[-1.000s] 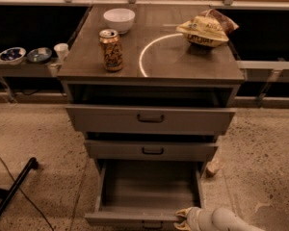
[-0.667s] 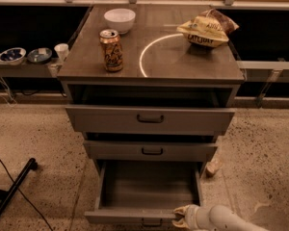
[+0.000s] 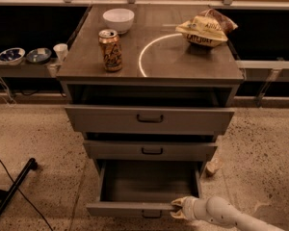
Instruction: Close bottom drawer
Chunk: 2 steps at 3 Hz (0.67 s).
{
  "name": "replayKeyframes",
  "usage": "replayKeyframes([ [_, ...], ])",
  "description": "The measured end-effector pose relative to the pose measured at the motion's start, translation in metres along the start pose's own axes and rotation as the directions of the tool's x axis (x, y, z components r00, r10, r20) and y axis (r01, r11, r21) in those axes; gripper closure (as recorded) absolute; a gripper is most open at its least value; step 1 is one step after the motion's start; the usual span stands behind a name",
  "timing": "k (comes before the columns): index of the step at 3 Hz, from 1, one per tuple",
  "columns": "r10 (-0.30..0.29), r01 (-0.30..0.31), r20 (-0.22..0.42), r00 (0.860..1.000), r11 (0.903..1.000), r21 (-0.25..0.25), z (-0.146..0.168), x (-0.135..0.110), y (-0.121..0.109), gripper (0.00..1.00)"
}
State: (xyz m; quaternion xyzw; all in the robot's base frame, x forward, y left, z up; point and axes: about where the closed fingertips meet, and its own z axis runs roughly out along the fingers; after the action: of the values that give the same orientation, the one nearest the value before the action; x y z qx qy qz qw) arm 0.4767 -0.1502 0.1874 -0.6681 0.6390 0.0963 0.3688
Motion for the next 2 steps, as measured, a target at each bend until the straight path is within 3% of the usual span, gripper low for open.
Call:
replayKeyframes([
  [1, -0.012, 0.011, 0.01, 1.0, 0.9999, 0.005, 0.0029, -0.0029, -0.0094, 0.99],
  [2, -0.018, 0.018, 0.019, 1.0, 0.9998, 0.01, 0.0035, -0.0043, -0.0151, 0.81],
])
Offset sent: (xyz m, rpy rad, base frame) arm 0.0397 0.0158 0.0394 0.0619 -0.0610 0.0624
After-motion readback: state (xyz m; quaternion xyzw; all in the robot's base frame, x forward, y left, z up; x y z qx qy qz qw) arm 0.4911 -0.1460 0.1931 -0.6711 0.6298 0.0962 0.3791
